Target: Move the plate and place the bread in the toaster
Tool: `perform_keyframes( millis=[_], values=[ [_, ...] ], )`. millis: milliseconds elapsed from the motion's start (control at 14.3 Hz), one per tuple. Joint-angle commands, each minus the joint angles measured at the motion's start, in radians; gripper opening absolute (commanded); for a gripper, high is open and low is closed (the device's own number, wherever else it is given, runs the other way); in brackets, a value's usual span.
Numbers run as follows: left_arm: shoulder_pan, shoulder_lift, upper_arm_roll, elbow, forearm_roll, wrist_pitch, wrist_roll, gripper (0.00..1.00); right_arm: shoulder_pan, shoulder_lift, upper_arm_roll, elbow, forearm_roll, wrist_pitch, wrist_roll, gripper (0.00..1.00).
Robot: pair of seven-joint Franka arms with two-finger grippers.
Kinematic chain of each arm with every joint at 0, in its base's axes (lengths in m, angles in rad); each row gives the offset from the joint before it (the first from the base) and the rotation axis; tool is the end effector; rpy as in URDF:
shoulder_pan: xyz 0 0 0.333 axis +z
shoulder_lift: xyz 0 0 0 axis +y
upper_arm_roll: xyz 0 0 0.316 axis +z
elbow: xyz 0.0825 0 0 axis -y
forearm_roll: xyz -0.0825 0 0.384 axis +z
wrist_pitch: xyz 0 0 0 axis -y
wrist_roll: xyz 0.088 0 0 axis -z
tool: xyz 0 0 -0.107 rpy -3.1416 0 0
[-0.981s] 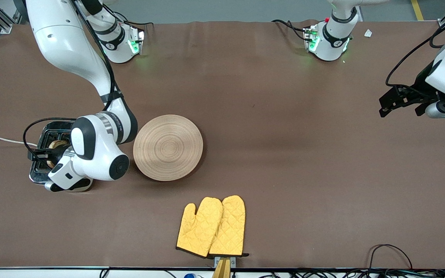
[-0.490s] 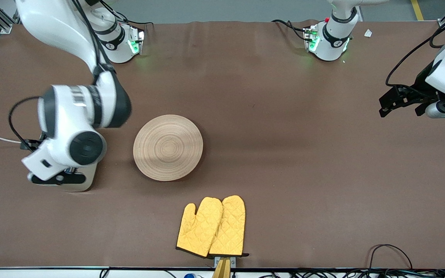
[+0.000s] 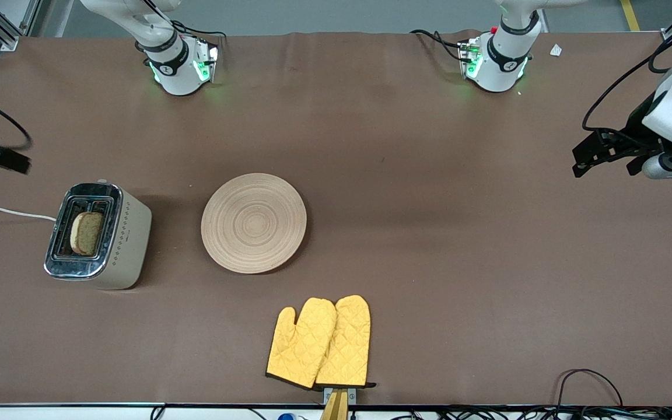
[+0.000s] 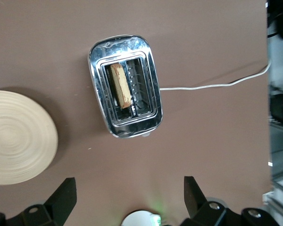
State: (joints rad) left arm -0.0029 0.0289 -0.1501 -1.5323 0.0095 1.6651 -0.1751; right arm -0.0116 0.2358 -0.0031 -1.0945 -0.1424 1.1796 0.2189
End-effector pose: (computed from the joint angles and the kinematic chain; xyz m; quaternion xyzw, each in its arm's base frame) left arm 0.5670 -0.0851 0.6356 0.9986 0.0110 0.0518 0.0060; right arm 0.5776 -0.0270 0.6749 0.9853 -0.1378 -0.0678 0.0753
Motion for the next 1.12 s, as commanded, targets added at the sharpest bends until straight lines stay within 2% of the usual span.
perform_keyframes(
  millis=[0,70,280,490,1051],
  values=[
    [0.001,-0.001,0.004,0.012,-0.017,-0.016,0.011,1.00,-0.054,-0.119,0.020,-0.161,0.088,0.075,0.007,1.00],
    [0.001,-0.001,0.004,0.012,-0.017,-0.016,0.011,1.00,-0.065,-0.145,0.018,-0.203,0.116,0.104,-0.004,1.00],
    [0.011,0.000,0.004,0.014,-0.017,-0.016,0.012,1.00,-0.103,-0.263,0.017,-0.422,0.159,0.280,-0.160,1.00],
    [0.009,0.000,0.004,0.014,-0.017,-0.016,0.011,1.00,-0.131,-0.372,0.017,-0.635,0.201,0.444,-0.193,1.00],
    [0.009,0.008,0.004,0.032,-0.010,-0.016,-0.001,1.00,-0.117,-0.378,0.026,-0.647,0.187,0.462,-0.182,1.00]
  ],
)
